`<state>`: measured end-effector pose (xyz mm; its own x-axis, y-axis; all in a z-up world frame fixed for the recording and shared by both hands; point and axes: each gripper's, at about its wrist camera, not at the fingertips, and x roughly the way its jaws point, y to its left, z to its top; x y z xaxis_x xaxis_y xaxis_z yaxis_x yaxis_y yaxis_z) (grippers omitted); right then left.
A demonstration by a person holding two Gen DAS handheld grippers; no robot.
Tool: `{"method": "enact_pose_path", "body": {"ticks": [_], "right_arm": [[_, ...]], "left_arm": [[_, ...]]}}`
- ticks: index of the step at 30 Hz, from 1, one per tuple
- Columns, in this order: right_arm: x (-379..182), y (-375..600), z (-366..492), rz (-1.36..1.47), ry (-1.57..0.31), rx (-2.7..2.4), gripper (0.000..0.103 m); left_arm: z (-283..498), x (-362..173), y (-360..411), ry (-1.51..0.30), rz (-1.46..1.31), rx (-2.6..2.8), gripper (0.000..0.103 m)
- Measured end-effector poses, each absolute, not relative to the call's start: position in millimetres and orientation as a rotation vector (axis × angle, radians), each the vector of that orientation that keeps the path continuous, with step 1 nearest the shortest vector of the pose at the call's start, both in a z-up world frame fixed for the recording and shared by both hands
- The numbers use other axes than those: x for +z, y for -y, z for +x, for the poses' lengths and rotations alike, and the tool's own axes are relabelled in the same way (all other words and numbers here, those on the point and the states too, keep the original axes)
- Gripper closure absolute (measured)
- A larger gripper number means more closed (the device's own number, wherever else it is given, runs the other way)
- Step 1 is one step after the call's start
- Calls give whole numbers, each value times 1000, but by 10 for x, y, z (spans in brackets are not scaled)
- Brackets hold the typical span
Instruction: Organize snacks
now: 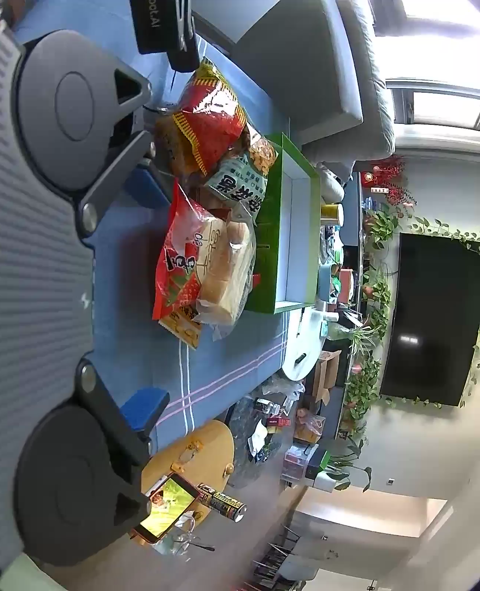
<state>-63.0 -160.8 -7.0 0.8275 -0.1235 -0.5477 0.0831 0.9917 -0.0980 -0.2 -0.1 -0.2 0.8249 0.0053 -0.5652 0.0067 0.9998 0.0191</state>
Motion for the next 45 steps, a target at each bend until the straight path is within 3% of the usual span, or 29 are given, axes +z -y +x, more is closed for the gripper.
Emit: {"method": "enact_pose_path", "body": {"ticks": [45], "right_arm": [[-40, 1580, -665, -71, -562, -123, 0]], "left_arm": [[-23, -20, 5, -581, 20, -6, 9]]}}
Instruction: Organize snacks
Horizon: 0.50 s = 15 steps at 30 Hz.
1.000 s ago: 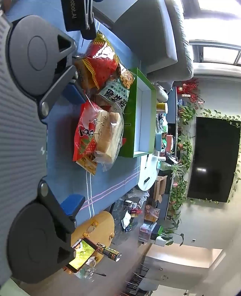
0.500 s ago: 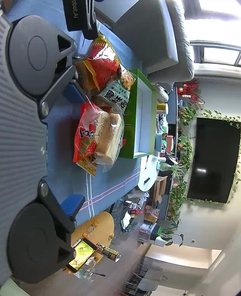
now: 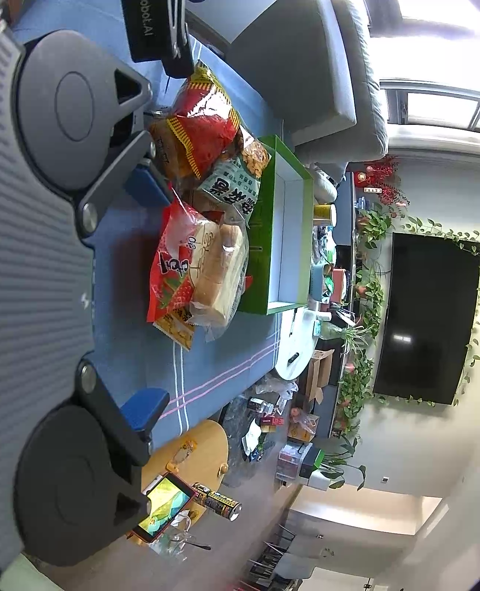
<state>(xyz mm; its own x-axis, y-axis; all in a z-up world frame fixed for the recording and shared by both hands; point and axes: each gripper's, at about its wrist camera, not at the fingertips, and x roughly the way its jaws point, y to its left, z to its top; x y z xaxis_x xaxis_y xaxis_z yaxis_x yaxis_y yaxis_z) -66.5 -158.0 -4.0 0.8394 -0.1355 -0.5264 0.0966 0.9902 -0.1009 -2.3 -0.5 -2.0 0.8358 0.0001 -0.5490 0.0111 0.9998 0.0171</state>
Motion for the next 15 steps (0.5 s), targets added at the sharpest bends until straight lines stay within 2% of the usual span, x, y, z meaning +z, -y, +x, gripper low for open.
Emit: {"method": "enact_pose_path", "body": {"ticks": [15], "right_arm": [[-70, 1555, -663, -76, -573, -123, 0]], "left_arm": [[-41, -25, 18, -577, 30, 3, 9]]}}
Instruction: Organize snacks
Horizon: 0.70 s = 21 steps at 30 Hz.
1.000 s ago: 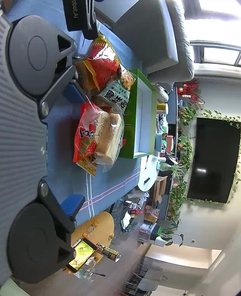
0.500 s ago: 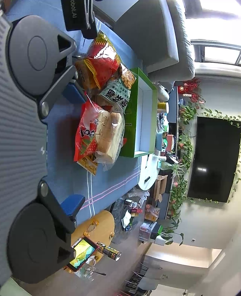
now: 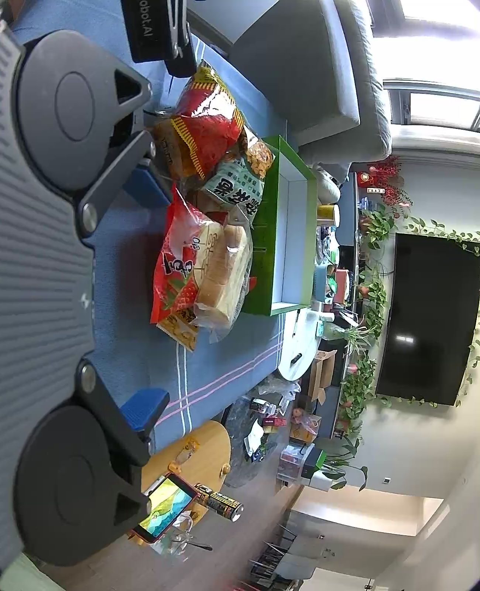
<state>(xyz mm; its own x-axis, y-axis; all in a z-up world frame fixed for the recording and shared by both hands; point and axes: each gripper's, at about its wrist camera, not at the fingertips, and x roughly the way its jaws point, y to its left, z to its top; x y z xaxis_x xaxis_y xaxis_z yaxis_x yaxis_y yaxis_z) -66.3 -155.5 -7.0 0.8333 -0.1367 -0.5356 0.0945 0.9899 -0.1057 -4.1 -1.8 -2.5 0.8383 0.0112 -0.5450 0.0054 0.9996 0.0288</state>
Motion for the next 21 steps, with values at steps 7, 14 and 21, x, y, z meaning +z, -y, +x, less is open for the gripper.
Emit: {"method": "enact_pose_path", "body": {"ticks": [7, 14, 21], "right_arm": [[-76, 1555, -659, -74, -575, -122, 0], [-82, 1554, -657, -76, -576, -122, 0], [-87, 1553, -655, -75, -577, -124, 0]], "left_arm": [[-35, -38, 1, -581, 24, 6, 9], [-19, -56, 9, -593, 19, 7, 9], [-20, -55, 11, -593, 20, 7, 8]]}}
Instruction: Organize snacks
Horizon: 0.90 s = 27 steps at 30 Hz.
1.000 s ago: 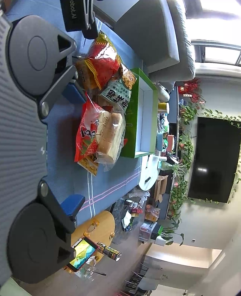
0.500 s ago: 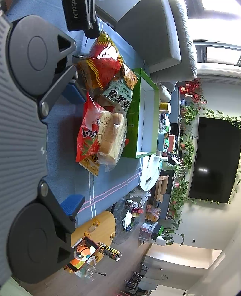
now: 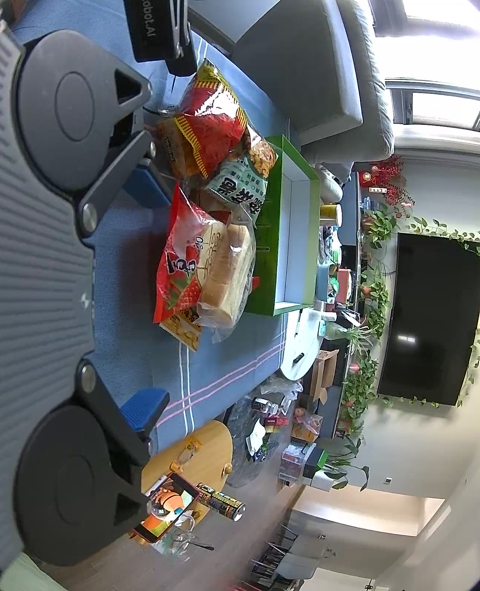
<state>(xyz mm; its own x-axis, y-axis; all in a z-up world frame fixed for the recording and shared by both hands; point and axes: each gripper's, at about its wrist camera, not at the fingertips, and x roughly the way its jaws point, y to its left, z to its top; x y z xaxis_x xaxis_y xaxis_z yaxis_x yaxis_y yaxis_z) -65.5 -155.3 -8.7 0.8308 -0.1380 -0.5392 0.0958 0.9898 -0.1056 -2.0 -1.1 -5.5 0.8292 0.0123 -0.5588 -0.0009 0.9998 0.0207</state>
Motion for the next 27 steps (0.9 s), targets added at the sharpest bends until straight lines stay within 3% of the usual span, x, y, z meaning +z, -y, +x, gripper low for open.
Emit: {"method": "enact_pose_path", "body": {"ticks": [27], "right_arm": [[-126, 1553, -629, -68, -592, -120, 0]], "left_arm": [[4, -82, -33, -591, 5, -3, 8]]}}
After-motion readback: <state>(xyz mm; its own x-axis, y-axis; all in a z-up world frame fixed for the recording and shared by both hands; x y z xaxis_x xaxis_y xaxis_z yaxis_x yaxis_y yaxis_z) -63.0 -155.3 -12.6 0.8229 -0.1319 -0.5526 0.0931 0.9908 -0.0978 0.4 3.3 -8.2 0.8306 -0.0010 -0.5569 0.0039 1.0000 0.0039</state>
